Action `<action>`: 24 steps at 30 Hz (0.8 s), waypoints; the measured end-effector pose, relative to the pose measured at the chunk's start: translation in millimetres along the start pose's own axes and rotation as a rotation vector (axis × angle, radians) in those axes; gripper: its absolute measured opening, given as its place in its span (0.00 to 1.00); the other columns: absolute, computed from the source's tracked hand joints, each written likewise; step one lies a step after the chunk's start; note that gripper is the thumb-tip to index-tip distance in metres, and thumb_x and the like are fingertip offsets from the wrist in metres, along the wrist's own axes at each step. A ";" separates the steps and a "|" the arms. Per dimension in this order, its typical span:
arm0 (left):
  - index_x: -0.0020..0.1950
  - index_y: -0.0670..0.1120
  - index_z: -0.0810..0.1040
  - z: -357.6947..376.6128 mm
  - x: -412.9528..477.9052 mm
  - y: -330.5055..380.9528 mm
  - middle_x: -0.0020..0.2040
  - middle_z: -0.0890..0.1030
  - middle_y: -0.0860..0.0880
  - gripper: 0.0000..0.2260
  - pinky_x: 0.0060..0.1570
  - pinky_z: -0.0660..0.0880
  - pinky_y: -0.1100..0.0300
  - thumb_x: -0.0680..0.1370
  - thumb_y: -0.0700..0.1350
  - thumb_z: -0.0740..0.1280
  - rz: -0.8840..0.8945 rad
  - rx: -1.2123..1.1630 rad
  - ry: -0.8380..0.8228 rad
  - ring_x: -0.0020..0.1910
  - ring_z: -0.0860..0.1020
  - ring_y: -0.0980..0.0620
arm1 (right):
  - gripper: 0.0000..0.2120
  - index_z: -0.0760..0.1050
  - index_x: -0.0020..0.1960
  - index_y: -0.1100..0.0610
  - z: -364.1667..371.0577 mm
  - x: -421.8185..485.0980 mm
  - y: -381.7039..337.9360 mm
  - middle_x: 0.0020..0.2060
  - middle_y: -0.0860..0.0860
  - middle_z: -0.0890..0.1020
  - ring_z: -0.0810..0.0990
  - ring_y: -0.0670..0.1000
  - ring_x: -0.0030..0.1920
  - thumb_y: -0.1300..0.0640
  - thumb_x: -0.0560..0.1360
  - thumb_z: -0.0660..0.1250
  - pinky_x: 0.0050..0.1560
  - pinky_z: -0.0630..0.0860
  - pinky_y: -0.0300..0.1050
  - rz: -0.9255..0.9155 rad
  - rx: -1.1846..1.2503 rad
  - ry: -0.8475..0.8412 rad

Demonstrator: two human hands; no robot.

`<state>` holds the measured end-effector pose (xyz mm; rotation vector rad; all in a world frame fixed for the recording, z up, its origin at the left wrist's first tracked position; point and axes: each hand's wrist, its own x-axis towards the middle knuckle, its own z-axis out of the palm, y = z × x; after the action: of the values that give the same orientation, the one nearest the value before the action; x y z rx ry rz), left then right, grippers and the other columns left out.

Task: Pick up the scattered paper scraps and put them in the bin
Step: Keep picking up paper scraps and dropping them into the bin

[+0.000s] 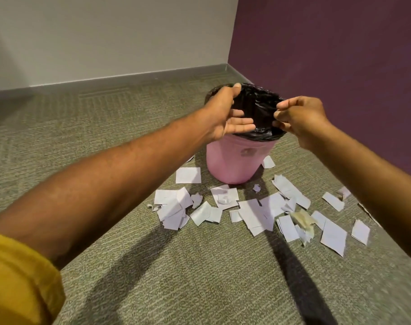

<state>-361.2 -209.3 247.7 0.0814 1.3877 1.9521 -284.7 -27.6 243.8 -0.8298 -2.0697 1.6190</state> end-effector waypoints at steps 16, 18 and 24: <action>0.61 0.39 0.79 -2.8 1.7 -81.4 0.53 0.85 0.38 0.12 0.41 0.83 0.52 0.84 0.47 0.68 -0.114 0.895 -0.253 0.44 0.85 0.45 | 0.06 0.86 0.48 0.55 -137.7 -14.2 26.5 0.43 0.50 0.89 0.89 0.52 0.49 0.64 0.76 0.79 0.56 0.86 0.50 -0.121 -0.673 -0.250; 0.59 0.40 0.80 -15.3 6.5 -102.6 0.54 0.86 0.39 0.09 0.44 0.84 0.51 0.84 0.45 0.69 -0.153 1.047 -0.248 0.46 0.85 0.46 | 0.06 0.86 0.48 0.57 -147.0 -8.0 56.8 0.43 0.52 0.89 0.89 0.56 0.50 0.66 0.76 0.78 0.57 0.86 0.55 -0.071 -0.610 -0.221; 0.44 0.46 0.83 -61.3 40.9 -160.5 0.48 0.87 0.47 0.04 0.50 0.83 0.55 0.77 0.39 0.73 -0.035 1.402 -0.058 0.52 0.86 0.46 | 0.05 0.84 0.49 0.61 -158.7 -7.2 137.0 0.45 0.58 0.88 0.87 0.62 0.50 0.69 0.78 0.74 0.55 0.86 0.60 0.076 -0.512 -0.256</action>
<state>-335.0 -209.4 73.0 0.7230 2.3867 0.6014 -150.9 106.6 153.8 -0.9041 -2.7284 1.2958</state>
